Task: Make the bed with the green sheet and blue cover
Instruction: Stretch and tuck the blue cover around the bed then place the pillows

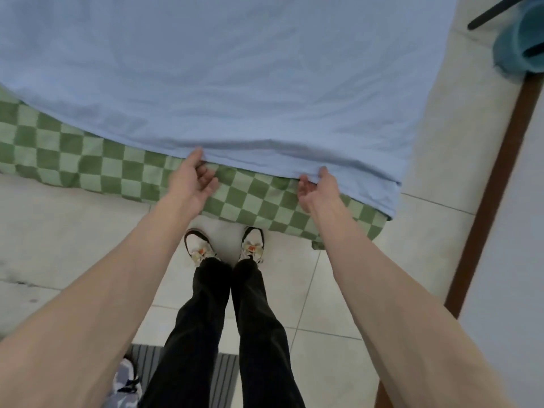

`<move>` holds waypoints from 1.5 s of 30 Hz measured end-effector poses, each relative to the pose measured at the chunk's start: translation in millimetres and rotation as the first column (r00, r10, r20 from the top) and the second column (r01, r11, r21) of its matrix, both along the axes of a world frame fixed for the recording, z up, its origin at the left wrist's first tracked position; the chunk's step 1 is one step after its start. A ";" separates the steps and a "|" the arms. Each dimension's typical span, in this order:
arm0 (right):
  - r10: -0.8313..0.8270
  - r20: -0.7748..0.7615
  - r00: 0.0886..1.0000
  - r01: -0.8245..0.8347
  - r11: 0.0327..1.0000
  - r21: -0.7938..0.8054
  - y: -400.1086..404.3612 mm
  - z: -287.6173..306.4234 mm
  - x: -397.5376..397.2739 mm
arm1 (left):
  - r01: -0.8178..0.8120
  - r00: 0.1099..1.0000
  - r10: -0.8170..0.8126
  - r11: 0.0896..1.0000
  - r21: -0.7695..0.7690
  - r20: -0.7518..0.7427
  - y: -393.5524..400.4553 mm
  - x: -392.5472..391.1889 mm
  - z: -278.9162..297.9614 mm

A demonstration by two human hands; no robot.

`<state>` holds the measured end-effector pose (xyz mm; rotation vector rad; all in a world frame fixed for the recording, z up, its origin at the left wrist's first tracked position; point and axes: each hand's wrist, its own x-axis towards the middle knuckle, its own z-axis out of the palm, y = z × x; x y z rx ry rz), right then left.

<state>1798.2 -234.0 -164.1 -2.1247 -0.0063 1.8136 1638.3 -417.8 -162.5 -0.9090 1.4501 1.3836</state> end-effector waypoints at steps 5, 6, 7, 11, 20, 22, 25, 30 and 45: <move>-0.019 -0.089 0.996 0.025 0.998 0.062 -15.7 -1.7 12.7 | -0.082 0.997 0.082 0.996 0.034 -0.005 12.2 -16.2 3.9; -0.022 -0.063 0.998 0.025 0.998 0.057 -25.5 -3.8 23.1 | -0.082 0.996 0.083 0.996 0.035 -0.018 12.3 -16.0 4.8; -0.020 -0.015 1.000 0.021 0.999 0.043 -38.1 -7.2 36.0 | -0.075 0.996 0.075 0.997 0.011 -0.041 9.1 -10.7 5.1; 0.020 0.057 0.998 -0.020 1.000 -0.002 -80.5 -16.0 82.4 | -0.021 0.995 0.000 0.974 -0.227 -0.095 -29.7 41.7 6.0; -0.023 -0.067 0.997 0.031 0.993 0.110 -55.7 -18.1 125.7 | -0.200 0.978 0.187 0.967 -0.160 -0.090 -20.4 -10.3 -0.9; -0.096 -0.075 0.993 0.106 0.983 0.149 -44.2 -15.9 132.8 | -0.235 0.969 0.211 0.949 -0.210 -0.130 -25.4 -17.1 -3.2; -0.189 -0.042 0.981 0.194 0.965 0.179 -29.8 -12.6 147.4 | -0.244 0.960 0.192 0.929 -0.277 -0.203 -45.5 -13.1 -8.3; -0.164 0.128 0.978 0.154 0.984 0.086 -39.9 -8.5 168.3 | -0.133 0.987 0.107 0.965 -0.228 -0.123 -68.4 -0.8 -3.4; -0.073 0.074 0.995 0.069 0.996 0.055 -74.9 -26.4 152.8 | -0.180 0.964 0.101 0.929 -0.323 -0.244 -103.2 -32.5 -18.8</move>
